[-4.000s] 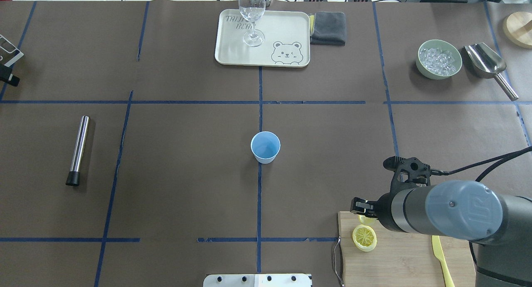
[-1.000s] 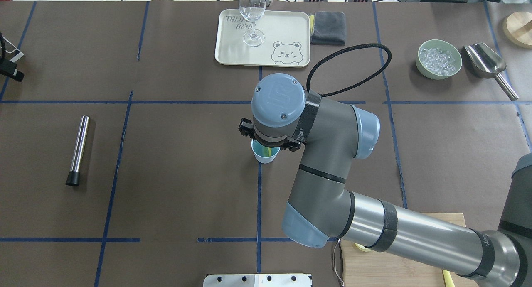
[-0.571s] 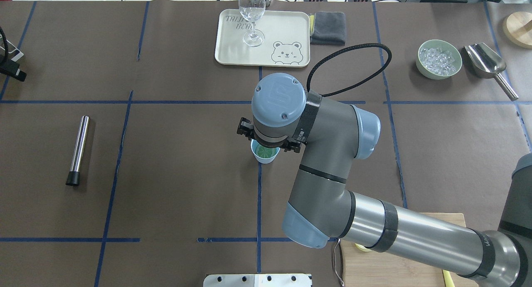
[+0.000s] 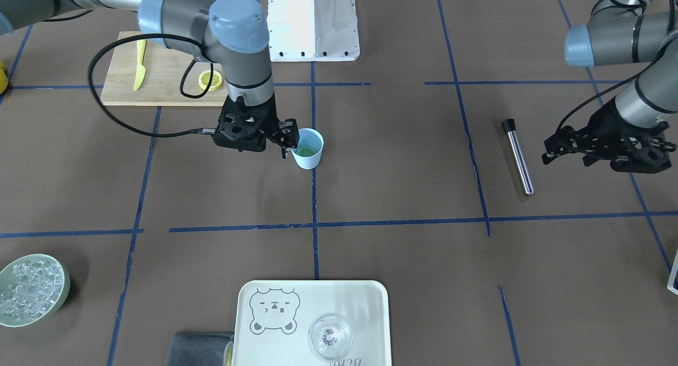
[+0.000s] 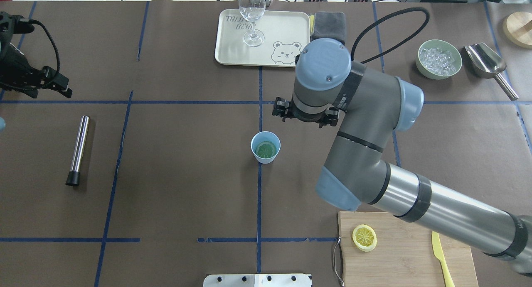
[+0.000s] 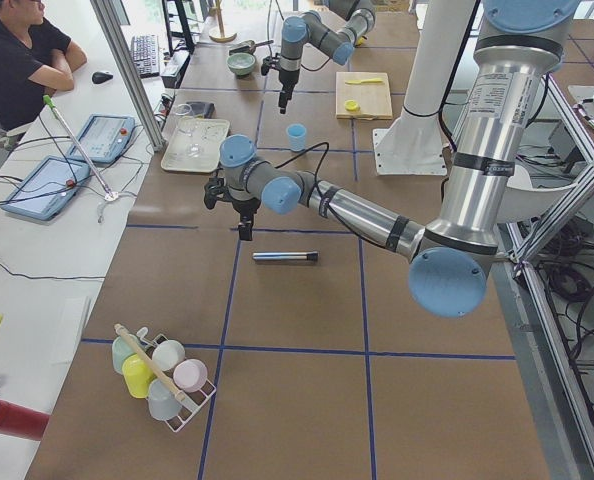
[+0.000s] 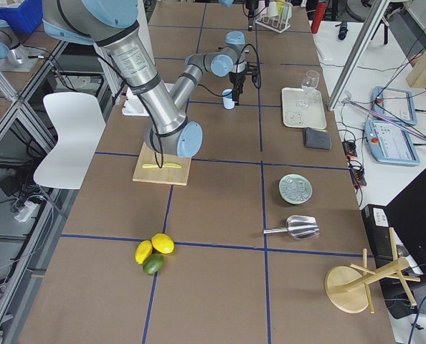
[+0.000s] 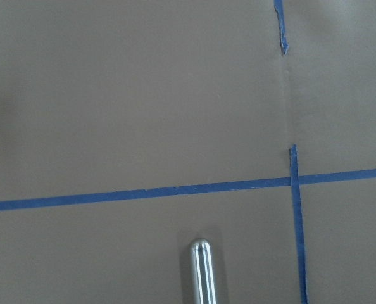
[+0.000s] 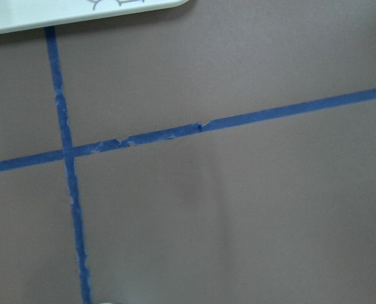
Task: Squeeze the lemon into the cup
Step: 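Withdraw the right arm while the left gripper grasps the steel muddler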
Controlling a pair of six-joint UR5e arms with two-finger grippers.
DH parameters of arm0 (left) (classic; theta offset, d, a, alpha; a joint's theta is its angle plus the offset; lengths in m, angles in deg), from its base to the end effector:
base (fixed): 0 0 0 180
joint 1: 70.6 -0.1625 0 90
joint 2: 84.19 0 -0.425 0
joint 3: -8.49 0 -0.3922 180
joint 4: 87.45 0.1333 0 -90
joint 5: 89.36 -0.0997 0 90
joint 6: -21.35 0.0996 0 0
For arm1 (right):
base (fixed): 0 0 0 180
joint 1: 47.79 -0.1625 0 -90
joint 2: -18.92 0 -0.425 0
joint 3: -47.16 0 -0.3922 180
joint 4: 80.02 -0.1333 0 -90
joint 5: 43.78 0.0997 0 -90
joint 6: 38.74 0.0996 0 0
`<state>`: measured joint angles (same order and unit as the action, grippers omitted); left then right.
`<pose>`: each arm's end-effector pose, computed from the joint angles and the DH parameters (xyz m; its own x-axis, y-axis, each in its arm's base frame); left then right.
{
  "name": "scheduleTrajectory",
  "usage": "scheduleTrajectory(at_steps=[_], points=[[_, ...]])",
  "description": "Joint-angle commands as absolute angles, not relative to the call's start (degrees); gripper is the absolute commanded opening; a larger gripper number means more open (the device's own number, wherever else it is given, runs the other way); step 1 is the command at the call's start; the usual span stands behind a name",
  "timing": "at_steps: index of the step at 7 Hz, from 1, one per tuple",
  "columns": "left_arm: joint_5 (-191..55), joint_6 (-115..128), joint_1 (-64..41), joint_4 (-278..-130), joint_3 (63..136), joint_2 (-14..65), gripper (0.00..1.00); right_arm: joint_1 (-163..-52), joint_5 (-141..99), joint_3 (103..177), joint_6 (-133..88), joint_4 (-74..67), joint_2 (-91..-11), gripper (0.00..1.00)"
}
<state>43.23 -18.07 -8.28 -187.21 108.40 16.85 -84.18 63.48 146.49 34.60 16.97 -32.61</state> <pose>0.2068 -0.5361 0.4515 0.6332 0.0172 -0.7738 0.0035 0.9997 0.0250 -0.4741 -0.4783 0.2115 0.7014 0.1768 0.6905 -0.2186 0.9754 -0.0278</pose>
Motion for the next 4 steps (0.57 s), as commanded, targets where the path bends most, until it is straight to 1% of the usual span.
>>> scheduleTrajectory(at_steps=[1, 2, 4], points=[[43.5, -28.8, -14.5, -188.0, 105.0, 17.0, 1.0, -93.2, 69.6, 150.3, 24.0, 16.7, -37.3, 1.0], [43.2, -30.6, -18.4, -189.2, 103.2, 17.2, 1.0, -96.1, 71.1, 151.4, 21.2, 16.7, -39.1, 1.0], [42.9, -30.3, -19.4, -196.4, 97.4, 17.1, 1.0, -101.3, 74.3, 151.6, 13.8, 16.7, -42.1, 1.0]])
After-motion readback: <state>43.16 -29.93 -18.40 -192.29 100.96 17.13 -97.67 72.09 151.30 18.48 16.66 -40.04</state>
